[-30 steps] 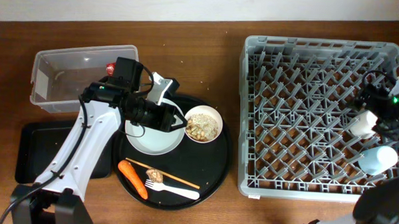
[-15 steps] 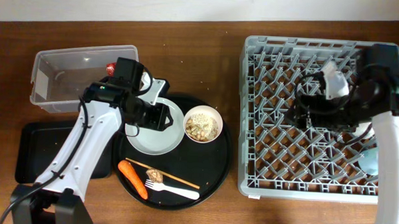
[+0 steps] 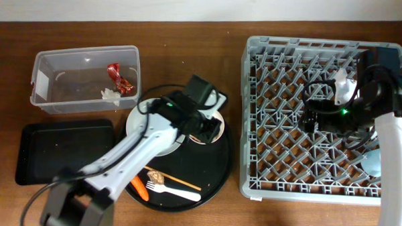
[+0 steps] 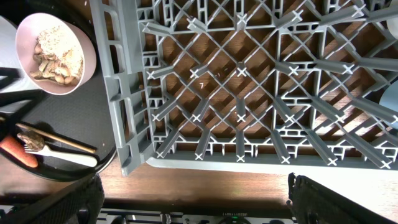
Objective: Sort waste into correct bins and load items into the dishwasher rack
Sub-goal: 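Grasp the pink bowl of rice and shells with the left gripper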
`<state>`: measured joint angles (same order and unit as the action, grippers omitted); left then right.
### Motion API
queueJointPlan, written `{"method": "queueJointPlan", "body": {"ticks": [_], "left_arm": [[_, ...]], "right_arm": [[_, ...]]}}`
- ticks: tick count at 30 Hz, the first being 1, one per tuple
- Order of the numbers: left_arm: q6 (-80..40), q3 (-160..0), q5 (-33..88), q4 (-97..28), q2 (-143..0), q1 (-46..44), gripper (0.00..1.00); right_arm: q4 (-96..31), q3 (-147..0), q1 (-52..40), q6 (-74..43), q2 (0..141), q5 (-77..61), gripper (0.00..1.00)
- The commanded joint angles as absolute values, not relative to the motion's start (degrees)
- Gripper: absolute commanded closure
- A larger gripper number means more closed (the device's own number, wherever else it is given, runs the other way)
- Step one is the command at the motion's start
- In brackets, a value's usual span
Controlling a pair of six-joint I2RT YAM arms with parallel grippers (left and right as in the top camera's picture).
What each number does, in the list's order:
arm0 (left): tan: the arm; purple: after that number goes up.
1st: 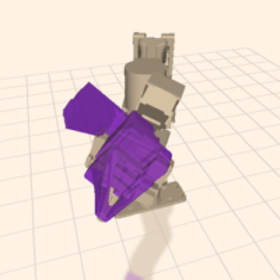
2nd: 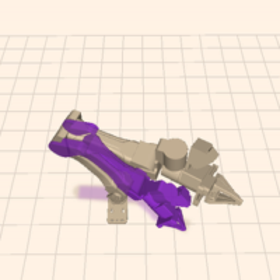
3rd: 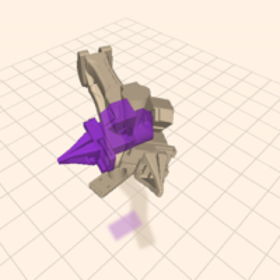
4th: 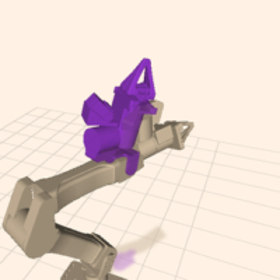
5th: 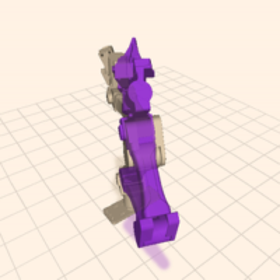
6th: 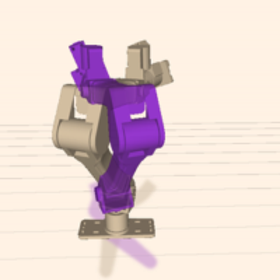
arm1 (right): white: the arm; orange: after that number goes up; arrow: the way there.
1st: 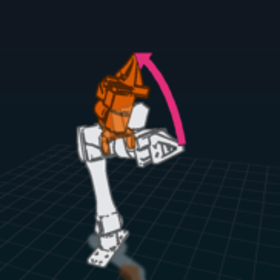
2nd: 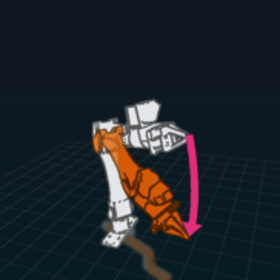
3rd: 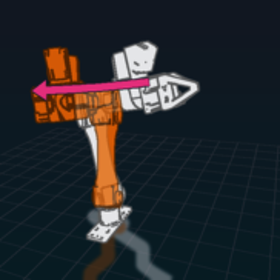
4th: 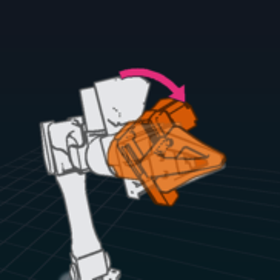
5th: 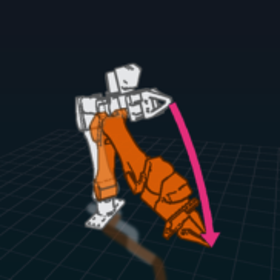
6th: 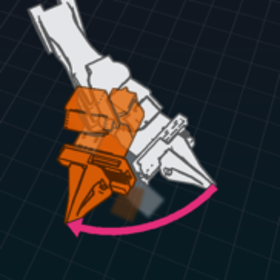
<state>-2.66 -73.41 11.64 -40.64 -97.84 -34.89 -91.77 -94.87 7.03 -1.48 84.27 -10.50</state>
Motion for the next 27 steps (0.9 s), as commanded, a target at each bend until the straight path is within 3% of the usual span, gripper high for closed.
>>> {"method": "queueJointPlan", "body": {"ticks": [1,14,15,18,23,27], "left_arm": [[-3.1,-73.8,10.1,-38.0,-102.4,-37.2,0.53],[-3.4,-73.8,10.2,-31.9,-111.1,-39.4,0.54],[-3.4,-73.8,10.2,-31.4,-111.6,-39.4,0.62],[-3.4,-73.8,10.0,-31.0,-112.6,-39.4,0.68],[-3.4,-73.8,10.0,-30.7,-113.5,-39.4,0.90],[-3.5,-74.1,10.0,-31.0,-113.4,-39.4,0.99]], "right_arm": [[-92.0,-94.8,7.2,-1.8,84.0,-9.6,0.02],[-92.0,-94.8,7.2,-1.8,84.0,-9.6,0.02],[-92.0,-94.8,7.2,-1.8,84.0,-9.6,0.02],[-92.0,-94.8,7.2,-1.8,84.0,-9.6,0.02],[-92.0,-94.8,7.2,-1.8,84.0,-9.6,0.01],[-92.0,-94.8,7.2,-1.8,84.0,-9.6,0.02]]}}
